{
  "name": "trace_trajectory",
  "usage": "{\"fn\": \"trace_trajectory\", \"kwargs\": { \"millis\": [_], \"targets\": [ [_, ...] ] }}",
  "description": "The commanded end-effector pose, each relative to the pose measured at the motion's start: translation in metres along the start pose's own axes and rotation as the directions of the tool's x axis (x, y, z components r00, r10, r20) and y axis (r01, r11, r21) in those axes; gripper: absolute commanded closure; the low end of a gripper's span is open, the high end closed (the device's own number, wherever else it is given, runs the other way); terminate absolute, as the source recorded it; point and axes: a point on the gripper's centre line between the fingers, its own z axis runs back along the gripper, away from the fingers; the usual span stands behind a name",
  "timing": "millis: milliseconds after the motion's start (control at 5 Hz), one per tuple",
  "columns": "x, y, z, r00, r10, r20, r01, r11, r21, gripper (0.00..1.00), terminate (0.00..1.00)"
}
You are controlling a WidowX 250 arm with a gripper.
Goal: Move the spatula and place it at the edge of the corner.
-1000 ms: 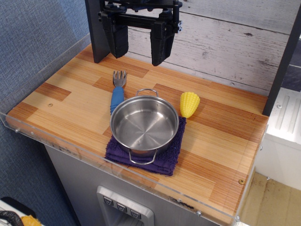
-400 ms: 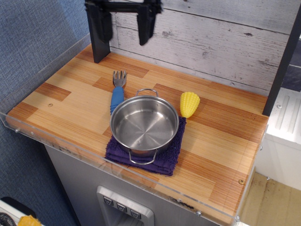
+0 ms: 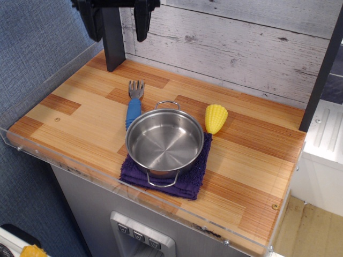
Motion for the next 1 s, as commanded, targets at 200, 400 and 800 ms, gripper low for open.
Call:
{"fn": "trace_trajectory", "kwargs": {
  "millis": [200, 400, 800],
  "targets": [
    [0.031, 0.002, -0.045, 0.992, -0.108, 0.068, 0.111, 0.993, -0.048, 0.00, 0.00],
    [0.034, 0.000, -0.058, 0.990, -0.133, 0.056, 0.136, 0.989, -0.052, 0.00, 0.00],
    [0.025, 0.009, -0.079, 0.987, -0.159, 0.015, 0.159, 0.987, -0.014, 0.00, 0.00]
  ]
}}
